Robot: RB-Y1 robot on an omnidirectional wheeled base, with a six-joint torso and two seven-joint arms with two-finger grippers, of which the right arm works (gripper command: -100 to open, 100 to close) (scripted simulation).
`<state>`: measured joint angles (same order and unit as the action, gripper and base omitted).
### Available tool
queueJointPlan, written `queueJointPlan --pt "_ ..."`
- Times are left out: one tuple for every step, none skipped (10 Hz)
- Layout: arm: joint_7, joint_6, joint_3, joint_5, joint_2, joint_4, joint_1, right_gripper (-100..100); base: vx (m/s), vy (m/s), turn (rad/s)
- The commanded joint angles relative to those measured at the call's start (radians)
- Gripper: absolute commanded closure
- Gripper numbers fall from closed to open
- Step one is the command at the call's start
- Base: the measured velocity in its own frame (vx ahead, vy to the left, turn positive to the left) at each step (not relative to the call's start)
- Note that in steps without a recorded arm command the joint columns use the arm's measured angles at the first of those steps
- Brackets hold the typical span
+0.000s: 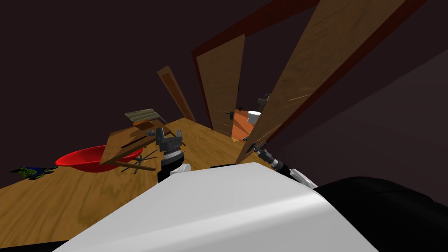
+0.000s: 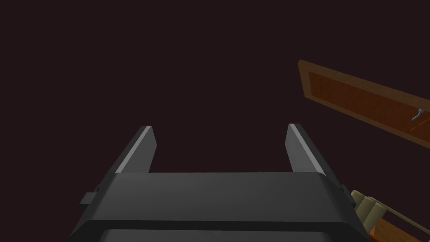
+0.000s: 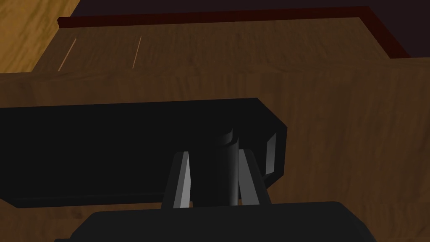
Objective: Pull the door open
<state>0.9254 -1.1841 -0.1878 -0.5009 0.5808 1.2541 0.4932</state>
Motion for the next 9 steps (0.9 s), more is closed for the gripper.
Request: queueJointPlan --pt "-0.002 -0.011 0.006 -0.002 -0.002 -0.009 0.003 100 -0.020 -0.010 0.004" --pt "-0.002 -0.011 0.006 -0.002 -0.002 -0.009 0.003 100 -0.005 -0.004 0.011" --pt "-0.002 -0.011 0.006 -0.002 -0.002 -0.009 0.003 100 0.022 0.013 -0.019" --pt "-0.002 -0.011 0.006 -0.002 -0.002 -0.009 0.003 100 0.011 0.009 -0.024" --pt "-0.002 -0.011 0.006 -0.002 -0.002 -0.009 0.003 100 0.000 0.000 0.000" --pt "-0.002 -0.011 0.006 -0.002 -0.002 -0.009 0.003 100 -0.001 -0.004 0.019" --pt "-0.007 -0.027 -0.003 0.003 0.004 -0.029 -0.002 100 0.095 0.056 0.041" --pt "-0.010 -0.041 -0.005 0.004 0.007 -0.042 -0.001 100 0.155 0.089 0.004" --pt "-0.014 -0.058 -0.007 0.005 0.011 -0.059 0.001 100 0.162 0.091 0.000"
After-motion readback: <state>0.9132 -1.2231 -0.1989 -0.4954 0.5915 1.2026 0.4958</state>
